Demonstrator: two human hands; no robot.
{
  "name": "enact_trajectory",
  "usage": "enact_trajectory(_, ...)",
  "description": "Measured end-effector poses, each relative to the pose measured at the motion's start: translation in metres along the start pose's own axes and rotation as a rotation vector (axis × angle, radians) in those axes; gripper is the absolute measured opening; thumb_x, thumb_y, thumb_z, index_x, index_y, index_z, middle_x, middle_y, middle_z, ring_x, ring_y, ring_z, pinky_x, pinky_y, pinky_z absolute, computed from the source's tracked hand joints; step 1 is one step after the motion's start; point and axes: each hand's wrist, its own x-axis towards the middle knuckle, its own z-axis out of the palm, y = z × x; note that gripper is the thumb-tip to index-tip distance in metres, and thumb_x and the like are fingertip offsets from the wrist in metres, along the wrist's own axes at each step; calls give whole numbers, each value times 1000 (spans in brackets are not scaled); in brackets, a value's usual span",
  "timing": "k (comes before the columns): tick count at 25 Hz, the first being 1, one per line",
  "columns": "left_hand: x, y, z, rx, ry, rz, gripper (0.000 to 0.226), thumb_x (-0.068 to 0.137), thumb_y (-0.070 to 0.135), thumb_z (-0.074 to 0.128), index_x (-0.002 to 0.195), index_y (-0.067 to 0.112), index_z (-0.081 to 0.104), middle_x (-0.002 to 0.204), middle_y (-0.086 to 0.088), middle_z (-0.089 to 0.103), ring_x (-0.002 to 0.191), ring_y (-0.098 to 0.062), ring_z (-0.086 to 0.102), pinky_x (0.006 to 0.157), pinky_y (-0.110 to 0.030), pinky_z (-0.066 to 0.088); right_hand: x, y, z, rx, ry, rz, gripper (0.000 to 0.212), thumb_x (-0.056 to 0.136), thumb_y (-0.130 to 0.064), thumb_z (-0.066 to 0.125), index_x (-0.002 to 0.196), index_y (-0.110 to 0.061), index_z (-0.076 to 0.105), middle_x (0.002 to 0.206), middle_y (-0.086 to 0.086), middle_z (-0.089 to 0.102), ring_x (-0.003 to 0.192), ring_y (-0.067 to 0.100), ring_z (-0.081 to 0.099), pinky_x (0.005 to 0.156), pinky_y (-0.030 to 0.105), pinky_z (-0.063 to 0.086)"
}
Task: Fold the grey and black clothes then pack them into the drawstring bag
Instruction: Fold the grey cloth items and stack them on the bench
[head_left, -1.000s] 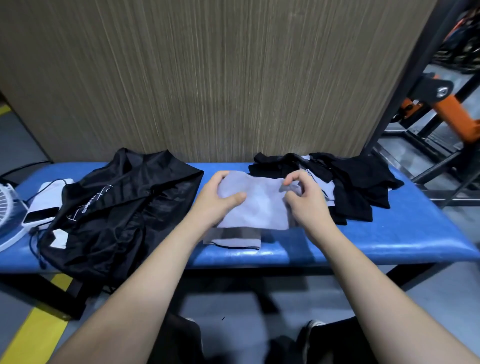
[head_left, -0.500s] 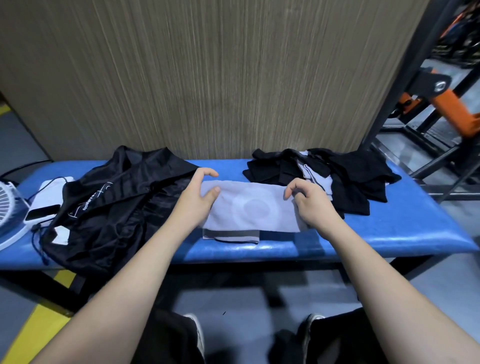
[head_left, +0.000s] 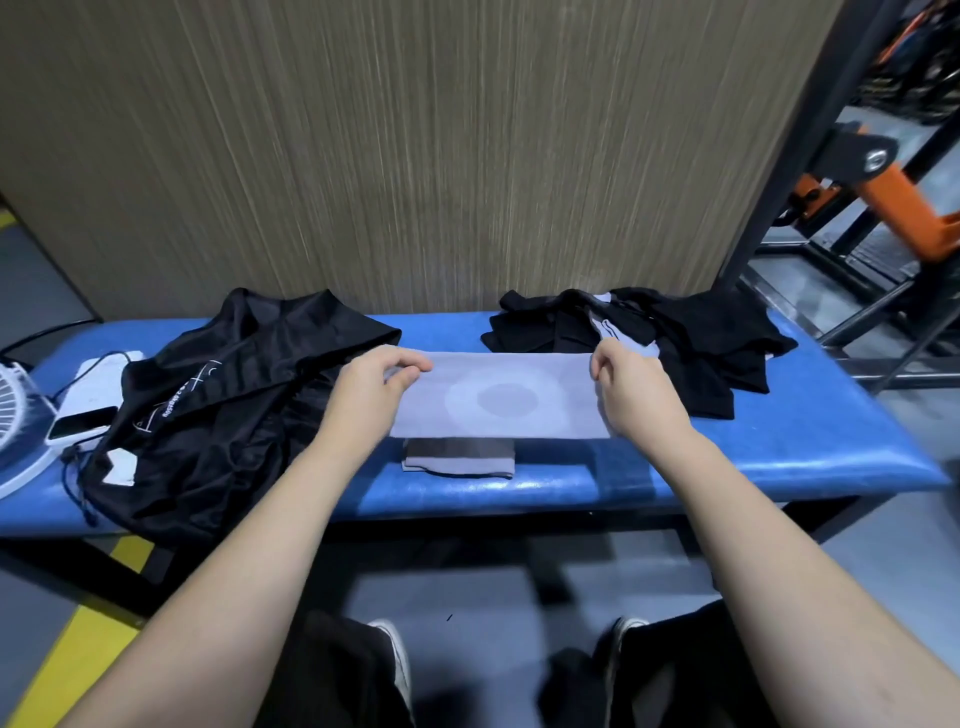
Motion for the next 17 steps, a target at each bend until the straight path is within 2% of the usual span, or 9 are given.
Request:
enact_trajectory(4, 4, -15, -21, 37, 139, -30, 23, 94, 0, 58, 93, 17, 74, 102, 8, 72, 90, 22, 56, 78, 3, 35, 6, 19, -15, -73, 64, 103, 20, 95, -14, 30, 87, -16, 48, 77, 16, 57, 69, 39, 53, 57, 36, 40)
enact_trajectory(6, 2, -17, -19, 52, 113, -29, 23, 95, 2, 59, 94, 20, 74, 105, 8, 72, 93, 20, 57, 80, 3, 36, 5, 23, -18, -56, 59, 127, 20, 94, -14, 30, 86, -16, 48, 76, 16, 59, 69, 39, 55, 56, 37, 42)
enact_trajectory(9, -3, -7, -4, 45, 0, 9, 20, 96, 10, 61, 98, 25, 72, 106, 19, 69, 100, 18, 55, 82, 4, 33, -3, 13, -12, 36, 2, 69, 20, 93, -14, 33, 84, -19, 50, 71, 14, 59, 67, 40, 56, 60, 42, 48)
enact_trajectory(13, -3, 2, 8, 6, -56, 29, 20, 92, 15, 66, 107, 28, 71, 112, 22, 66, 108, 16, 53, 88, 5, 30, -7, -4, -8, 142, -8, 24, 18, 91, -9, 39, 86, -16, 55, 67, 5, 60, 68, 30, 56, 61, 36, 44)
enact_trajectory(15, -4, 5, 11, -4, -78, -1, 25, 90, 14, 68, 109, 30, 69, 115, 23, 64, 107, 10, 55, 90, -2, 34, -7, -9, -9, 114, 1, -15, 11, 88, -12, 47, 88, -18, 56, 74, 0, 63, 70, 24, 54, 63, 36, 45)
enact_trajectory(17, -5, 7, 14, -18, -128, -62, 27, 88, 13, 68, 109, 31, 66, 115, 24, 63, 97, 8, 57, 85, -12, 40, -7, -11, -10, 71, -21, -43, 12, 83, -13, 52, 88, -23, 55, 84, -4, 64, 65, 16, 51, 63, 36, 46)
